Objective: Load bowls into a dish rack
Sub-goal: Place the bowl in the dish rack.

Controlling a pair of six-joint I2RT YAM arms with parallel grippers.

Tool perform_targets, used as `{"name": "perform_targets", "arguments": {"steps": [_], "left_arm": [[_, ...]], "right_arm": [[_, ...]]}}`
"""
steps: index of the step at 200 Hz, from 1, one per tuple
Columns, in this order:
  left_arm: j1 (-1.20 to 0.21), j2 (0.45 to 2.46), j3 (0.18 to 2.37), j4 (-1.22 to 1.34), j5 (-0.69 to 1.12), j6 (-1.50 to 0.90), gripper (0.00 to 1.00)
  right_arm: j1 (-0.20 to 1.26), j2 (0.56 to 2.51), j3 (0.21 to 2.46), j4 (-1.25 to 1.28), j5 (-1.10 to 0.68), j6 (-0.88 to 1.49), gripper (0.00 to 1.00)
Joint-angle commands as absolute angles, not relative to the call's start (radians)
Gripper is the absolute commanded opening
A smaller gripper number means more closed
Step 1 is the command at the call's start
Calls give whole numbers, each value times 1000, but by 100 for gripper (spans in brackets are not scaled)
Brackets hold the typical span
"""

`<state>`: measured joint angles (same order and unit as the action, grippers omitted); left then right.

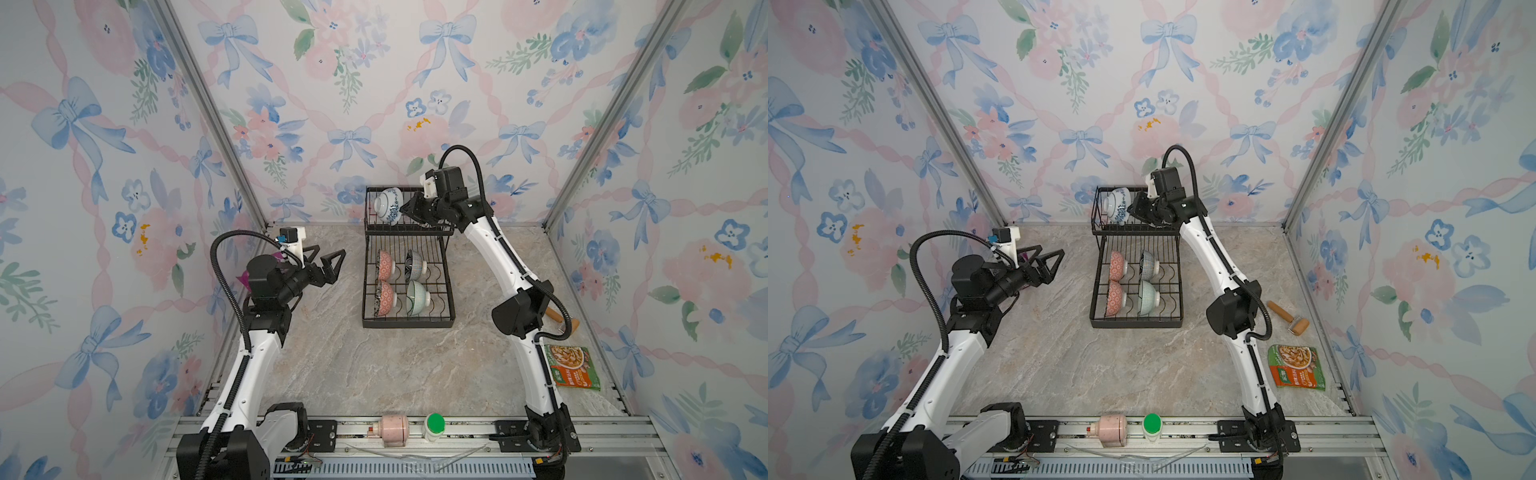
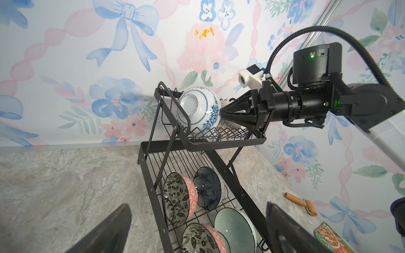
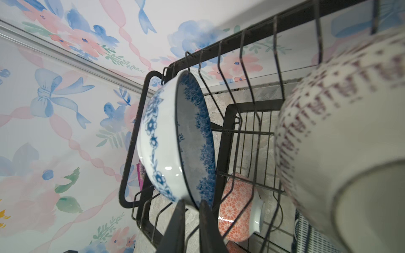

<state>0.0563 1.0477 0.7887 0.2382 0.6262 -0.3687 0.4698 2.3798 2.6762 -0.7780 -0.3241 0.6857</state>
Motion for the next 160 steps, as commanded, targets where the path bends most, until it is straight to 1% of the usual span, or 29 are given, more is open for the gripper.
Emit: {"name": "perform_targets", "arguments": {"steps": [1,23,28,65,86,113,139,160], "left_arm": [[66,1035,778,267,632,-374,98],[66,1040,778,267,632,-374,98],[66,1040,777,267,632,-374,98],[66,1037,773,267,631,-371,98],[66,1031,772,268,627,-371,98],[66,1037,776,267,634,-374,98],[66,1030,776,267,634,-374,98],[67,1033,778,268,635,-376,98]], "right_arm": [[463,2399,2706,-837,-259,639,17],[468,2392,2705,-848,-221,631,20],[470,2390,2706,-853,-213,600,20],[467,2393,2710,-867,-179,573,21],[472,2394,2717,-872,-154,562,24],[481,2401,2732,-881,-129,549,25],[495,2414,2782,-930,-52,499,26],[492,2410,2772,-924,-66,503,26]]}}
